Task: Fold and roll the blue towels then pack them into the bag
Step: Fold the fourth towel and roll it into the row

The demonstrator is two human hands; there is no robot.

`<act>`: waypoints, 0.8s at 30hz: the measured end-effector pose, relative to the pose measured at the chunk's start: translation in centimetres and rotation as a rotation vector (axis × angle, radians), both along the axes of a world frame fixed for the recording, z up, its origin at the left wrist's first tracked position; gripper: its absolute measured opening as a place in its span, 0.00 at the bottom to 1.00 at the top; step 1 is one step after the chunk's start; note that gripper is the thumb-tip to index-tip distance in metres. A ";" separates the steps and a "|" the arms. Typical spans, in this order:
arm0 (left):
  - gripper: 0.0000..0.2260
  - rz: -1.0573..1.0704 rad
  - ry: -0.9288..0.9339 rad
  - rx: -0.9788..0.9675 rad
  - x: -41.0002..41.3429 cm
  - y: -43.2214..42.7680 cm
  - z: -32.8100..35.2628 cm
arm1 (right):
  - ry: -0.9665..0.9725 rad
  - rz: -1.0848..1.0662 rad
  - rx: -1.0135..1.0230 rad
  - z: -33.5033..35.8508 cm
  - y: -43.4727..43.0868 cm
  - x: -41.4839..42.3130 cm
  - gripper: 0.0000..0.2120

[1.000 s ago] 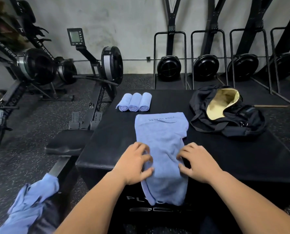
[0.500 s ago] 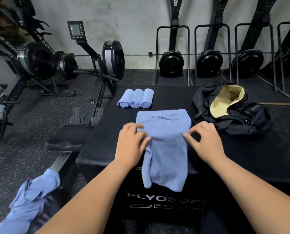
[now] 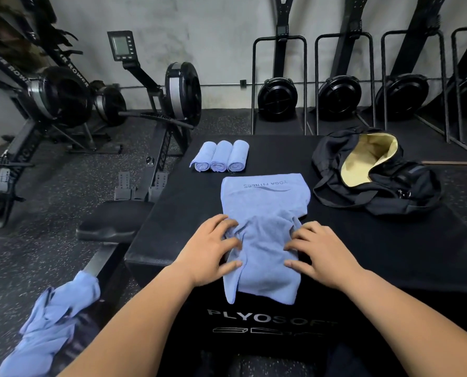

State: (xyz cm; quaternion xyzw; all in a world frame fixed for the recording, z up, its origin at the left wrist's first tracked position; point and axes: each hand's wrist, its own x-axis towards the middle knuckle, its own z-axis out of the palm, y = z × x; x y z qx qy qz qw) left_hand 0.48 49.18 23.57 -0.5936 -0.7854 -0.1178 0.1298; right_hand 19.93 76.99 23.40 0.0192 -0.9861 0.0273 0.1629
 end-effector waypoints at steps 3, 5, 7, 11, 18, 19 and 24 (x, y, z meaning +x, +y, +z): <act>0.11 0.039 -0.014 0.121 0.0 0.6 0.3 | 0.075 -0.017 -0.027 0.6 0.5 -1.0 0.13; 0.12 0.162 -0.184 0.295 0.1 1.3 0.8 | 0.172 -0.097 -0.183 1.6 0.9 -1.9 0.13; 0.12 0.338 -0.416 0.488 -0.2 2.3 1.9 | 0.302 -0.272 -0.462 3.4 1.7 -3.0 0.10; 0.11 0.632 -0.440 0.301 -1.0 3.7 2.5 | 0.185 -0.480 -0.489 4.7 2.7 -4.2 0.06; 0.31 0.055 0.027 0.030 0.5 3.3 1.4 | -0.029 -0.141 -0.078 1.1 1.6 -1.1 0.09; 0.29 0.024 0.045 -0.026 0.7 3.5 1.0 | -0.031 -0.116 -0.066 0.7 1.6 -0.6 0.14; 0.11 0.027 0.094 -0.006 1.0 5.1 -0.5 | -0.022 -0.052 -0.026 0.6 2.1 0.6 0.23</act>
